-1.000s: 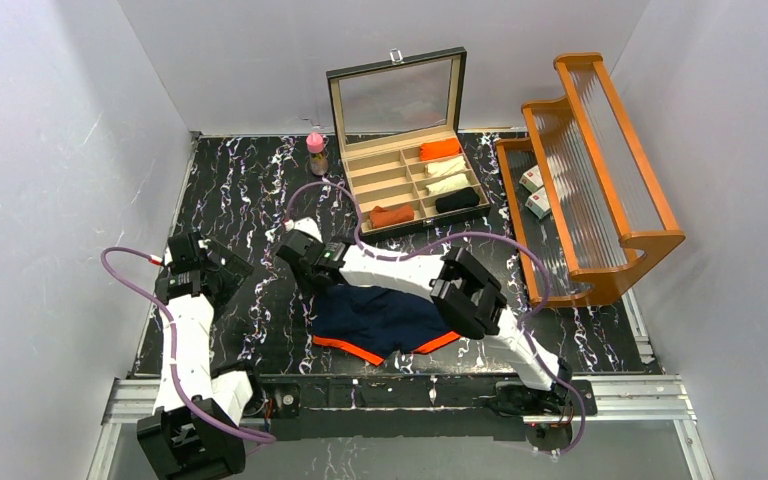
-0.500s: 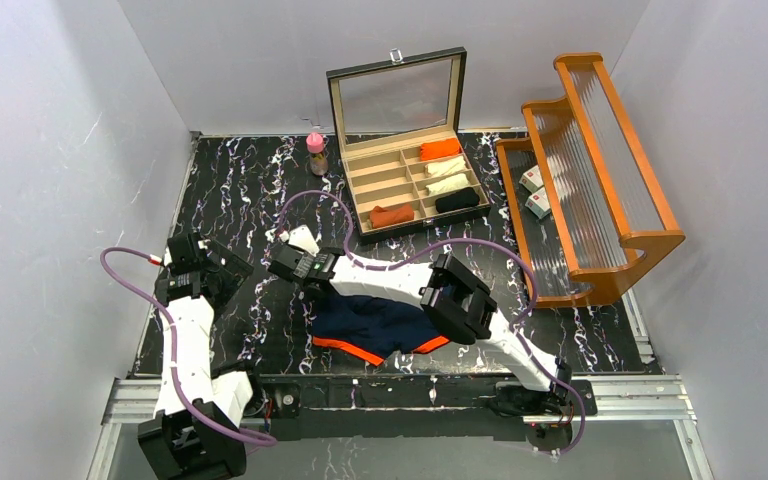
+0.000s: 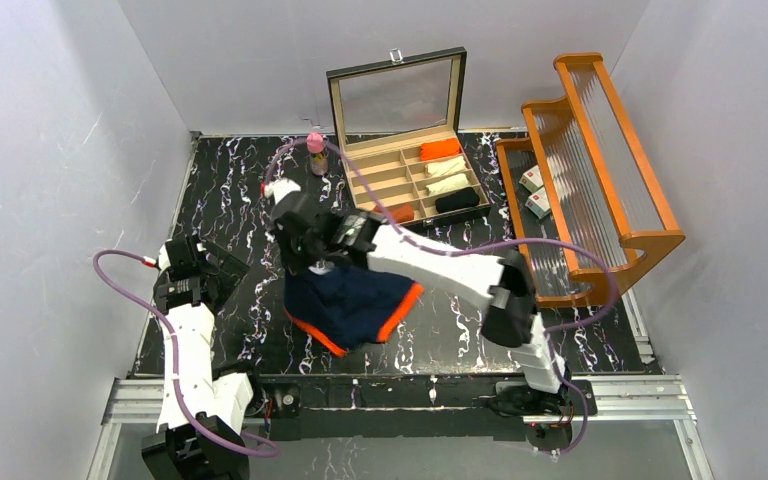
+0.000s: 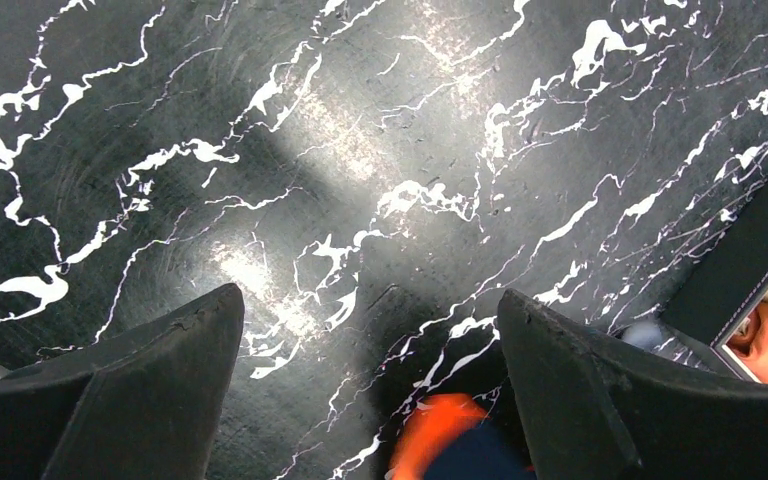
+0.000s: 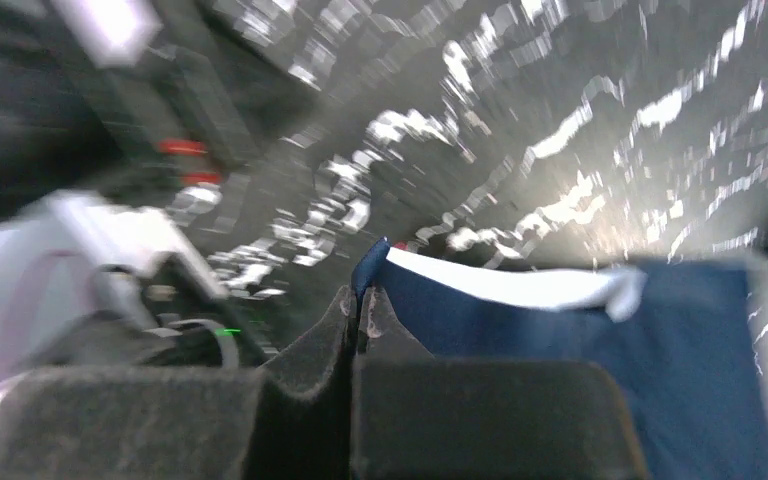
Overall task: Roll the underwear
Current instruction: Flatten out the underwear at the center of the board.
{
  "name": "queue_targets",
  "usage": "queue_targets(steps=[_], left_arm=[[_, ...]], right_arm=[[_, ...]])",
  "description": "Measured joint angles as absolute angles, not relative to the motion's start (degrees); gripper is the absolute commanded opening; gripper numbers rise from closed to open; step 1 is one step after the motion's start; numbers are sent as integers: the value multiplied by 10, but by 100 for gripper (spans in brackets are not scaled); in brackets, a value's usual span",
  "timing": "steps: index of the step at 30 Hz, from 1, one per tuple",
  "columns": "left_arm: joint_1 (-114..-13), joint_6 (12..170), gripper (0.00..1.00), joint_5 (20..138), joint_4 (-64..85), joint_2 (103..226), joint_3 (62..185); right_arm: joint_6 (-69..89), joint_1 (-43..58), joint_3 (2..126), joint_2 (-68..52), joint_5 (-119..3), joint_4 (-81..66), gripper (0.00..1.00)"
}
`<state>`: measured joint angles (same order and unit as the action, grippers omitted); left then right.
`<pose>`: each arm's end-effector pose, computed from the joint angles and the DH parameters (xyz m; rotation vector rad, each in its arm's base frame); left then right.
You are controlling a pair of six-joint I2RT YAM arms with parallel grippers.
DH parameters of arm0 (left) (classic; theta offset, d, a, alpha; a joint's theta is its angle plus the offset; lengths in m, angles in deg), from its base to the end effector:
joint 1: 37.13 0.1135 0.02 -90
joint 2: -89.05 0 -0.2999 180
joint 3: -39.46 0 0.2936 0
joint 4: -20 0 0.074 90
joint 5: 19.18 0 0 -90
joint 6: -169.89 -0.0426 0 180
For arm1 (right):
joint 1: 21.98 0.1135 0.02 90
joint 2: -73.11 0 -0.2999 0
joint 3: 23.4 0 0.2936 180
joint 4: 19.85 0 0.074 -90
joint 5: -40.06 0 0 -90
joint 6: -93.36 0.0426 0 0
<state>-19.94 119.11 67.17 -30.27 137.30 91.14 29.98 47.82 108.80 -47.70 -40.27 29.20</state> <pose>0.1836 0.0597 0.2698 -1.1554 2.0907 -0.1058 0.1978 0.5168 0.3582 -0.7631 2.1902 0.7184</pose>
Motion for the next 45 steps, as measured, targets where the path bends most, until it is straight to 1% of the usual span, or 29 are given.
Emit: queue_targets(steps=[4,7,11,15,18,20,22,24,27,29,31,34,37,38,40,45], left_arm=[[-199,1195,96,655,-312,1373,912],[-199,1194,96,642,-319,1373,914],[-199,1187,96,631,-329,1373,921],[-199,1174,95,643,-329,1373,925],[-199,1160,95,674,-323,1374,925],[-199,1150,93,706,-315,1375,925],[-199,1136,93,754,-296,1379,922],[-199,1122,91,815,-268,1385,915],[-207,1106,88,907,-223,1402,901],[-246,1098,86,935,-198,1422,900],[-338,1088,84,936,-177,1447,905],[-507,1067,81,908,-158,1497,932],[-626,1040,78,877,-146,1542,961],[-658,1032,75,865,-145,1559,971],[-698,1023,71,854,-144,1583,980],[-743,1021,62,838,-148,1622,980]], right_arm=[[300,473,1094,-358,-446,257,1],[304,449,1037,-254,-483,222,1],[334,357,868,-97,-521,179,1],[351,225,627,21,-527,155,1],[358,190,477,24,-526,169,1],[361,190,407,-8,-531,178,1],[362,191,361,-47,-535,198,1],[363,190,344,-63,-537,214,1],[362,190,349,-57,-539,214,1],[362,189,363,-56,-540,212,1],[362,188,381,-61,-541,205,1],[362,185,405,-77,-543,197,1],[362,181,409,-83,-544,189,1],[362,181,409,-84,-544,189,19],[351,178,409,-83,-541,186,2],[334,175,409,-81,-501,179,1]])
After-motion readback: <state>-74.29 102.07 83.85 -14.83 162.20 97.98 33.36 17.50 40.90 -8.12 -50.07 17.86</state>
